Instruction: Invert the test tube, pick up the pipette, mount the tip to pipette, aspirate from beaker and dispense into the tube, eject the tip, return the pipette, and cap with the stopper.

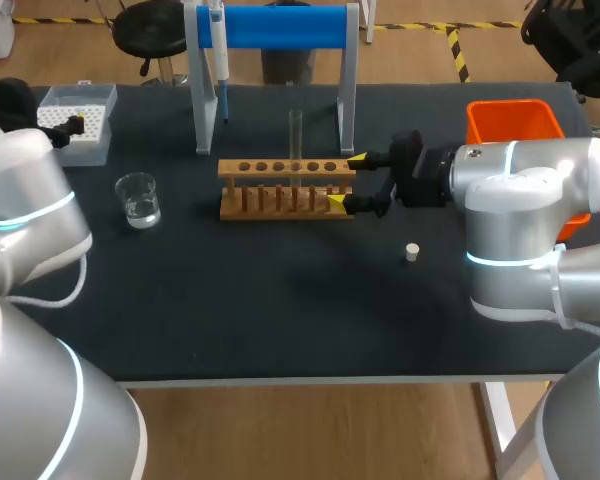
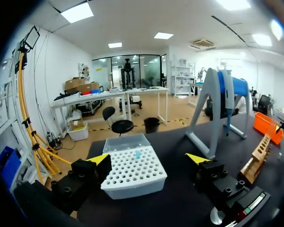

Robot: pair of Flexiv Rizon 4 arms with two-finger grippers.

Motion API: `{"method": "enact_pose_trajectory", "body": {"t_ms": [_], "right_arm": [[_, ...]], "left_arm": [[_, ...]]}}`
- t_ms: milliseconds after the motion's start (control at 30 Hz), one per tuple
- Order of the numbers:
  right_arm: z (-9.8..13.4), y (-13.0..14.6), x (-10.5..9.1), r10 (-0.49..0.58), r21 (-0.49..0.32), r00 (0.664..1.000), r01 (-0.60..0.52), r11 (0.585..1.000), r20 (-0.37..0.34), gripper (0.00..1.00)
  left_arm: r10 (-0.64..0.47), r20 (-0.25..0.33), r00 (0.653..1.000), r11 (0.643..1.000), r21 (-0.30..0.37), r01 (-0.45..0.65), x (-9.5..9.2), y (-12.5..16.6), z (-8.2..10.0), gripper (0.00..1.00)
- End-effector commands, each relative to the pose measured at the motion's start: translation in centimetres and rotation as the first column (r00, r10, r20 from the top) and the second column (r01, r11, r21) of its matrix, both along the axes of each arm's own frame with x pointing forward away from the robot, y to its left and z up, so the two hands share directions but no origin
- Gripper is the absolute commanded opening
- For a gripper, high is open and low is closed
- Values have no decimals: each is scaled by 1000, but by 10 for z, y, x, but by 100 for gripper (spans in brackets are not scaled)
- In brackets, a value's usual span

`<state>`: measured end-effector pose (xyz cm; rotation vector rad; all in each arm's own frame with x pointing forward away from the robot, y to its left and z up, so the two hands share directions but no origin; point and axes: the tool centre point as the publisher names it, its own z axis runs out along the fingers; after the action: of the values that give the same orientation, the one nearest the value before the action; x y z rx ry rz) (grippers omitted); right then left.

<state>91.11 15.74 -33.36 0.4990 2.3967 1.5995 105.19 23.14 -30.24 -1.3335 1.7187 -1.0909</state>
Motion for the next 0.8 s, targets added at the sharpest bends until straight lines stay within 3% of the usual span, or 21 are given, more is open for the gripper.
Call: {"method": "enact_pose_trajectory", "body": {"t_ms": [33, 400, 800], "right_arm": [[-1, 0, -1, -4, 1, 1000, 4, 1000, 3, 100], [-1, 0, -1, -4, 1, 1000, 4, 1000, 3, 100], [-1, 0, -1, -4, 1, 1000, 4, 1000, 3, 100]], "left_arm": [[0, 2, 1000, 1000, -6, 0, 12, -3, -12, 100], [1, -6, 1000, 1000, -31, -1, 31, 1, -32, 100], [-29, -22, 999, 999, -30, 28, 43, 2, -36, 100]]}}
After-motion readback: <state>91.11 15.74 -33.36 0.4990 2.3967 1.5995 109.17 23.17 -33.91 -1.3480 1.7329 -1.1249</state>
